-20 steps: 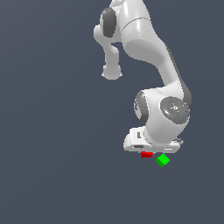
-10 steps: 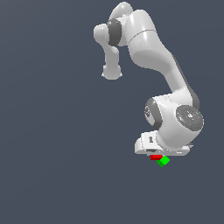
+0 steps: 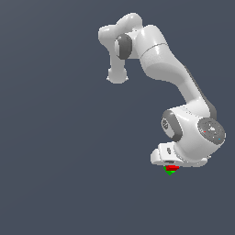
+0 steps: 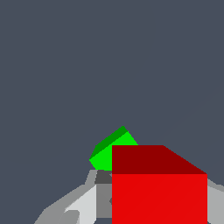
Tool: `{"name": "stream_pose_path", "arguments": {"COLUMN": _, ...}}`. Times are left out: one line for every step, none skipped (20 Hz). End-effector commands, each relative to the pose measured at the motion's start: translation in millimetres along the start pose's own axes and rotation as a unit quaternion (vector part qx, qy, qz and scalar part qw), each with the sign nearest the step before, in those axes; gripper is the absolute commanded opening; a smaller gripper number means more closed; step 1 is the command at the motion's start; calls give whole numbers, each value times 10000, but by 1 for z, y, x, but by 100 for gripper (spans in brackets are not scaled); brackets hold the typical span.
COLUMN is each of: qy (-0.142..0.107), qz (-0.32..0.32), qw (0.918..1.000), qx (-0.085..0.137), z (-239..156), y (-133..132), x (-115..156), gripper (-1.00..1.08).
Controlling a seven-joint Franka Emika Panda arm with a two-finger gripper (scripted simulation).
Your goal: Stack the red cube on top of the green cube.
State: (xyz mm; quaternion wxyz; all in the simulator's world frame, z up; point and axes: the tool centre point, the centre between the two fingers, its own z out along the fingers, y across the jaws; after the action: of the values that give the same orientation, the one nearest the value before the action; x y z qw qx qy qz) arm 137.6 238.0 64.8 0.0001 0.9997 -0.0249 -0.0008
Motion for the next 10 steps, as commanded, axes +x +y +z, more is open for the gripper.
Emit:
{"name": "stream_pose_path", "arguments": {"qy": 9, "qz": 5, "qw": 10000, "qx": 2, "z": 2, "y": -5, "x": 1, "gripper": -100}}
{"name": "stream_pose_path", "arguments": {"qy": 9, "qz": 5, "qw": 10000, "qx": 2, "z": 3, "y": -6, "x": 1, "gripper": -100}}
{"name": "stream_pose_path", "arguments": {"qy": 9, "qz": 5, "qw": 10000, "qx": 2, "z": 3, "y": -8, "x": 2, "gripper": -100}}
{"name": "stream_pose_path", "arguments": {"qy": 9, "qz": 5, "qw": 10000, "qx": 2, "z": 4, "y": -9, "x": 2, "gripper": -100}}
{"name": "stream_pose_path", "arguments": {"qy": 9, "qz": 5, "qw": 10000, "qx": 2, "z": 4, "y": -9, "x": 2, "gripper": -100}}
{"name": "stream_pose_path", "arguments": {"qy": 9, "qz": 5, "qw": 10000, "qx": 2, "z": 4, "y": -10, "x": 2, "gripper": -100}}
{"name": "stream_pose_path", "arguments": {"qy": 9, "qz": 5, "qw": 10000, "qx": 2, "z": 5, "y": -10, "x": 2, "gripper": -100}}
{"name": "stream_pose_path", "arguments": {"qy": 9, "qz": 5, "qw": 10000, "qx": 2, "z": 5, "y": -11, "x": 2, "gripper": -100}}
{"name": "stream_pose_path", "arguments": {"qy": 9, "qz": 5, "qw": 10000, "qx": 2, "z": 5, "y": -11, "x": 2, "gripper": -100}}
{"name": "stream_pose_path", "arguments": {"qy": 9, "qz": 5, "qw": 10000, "qx": 2, "z": 5, "y": -11, "x": 2, "gripper": -100}}
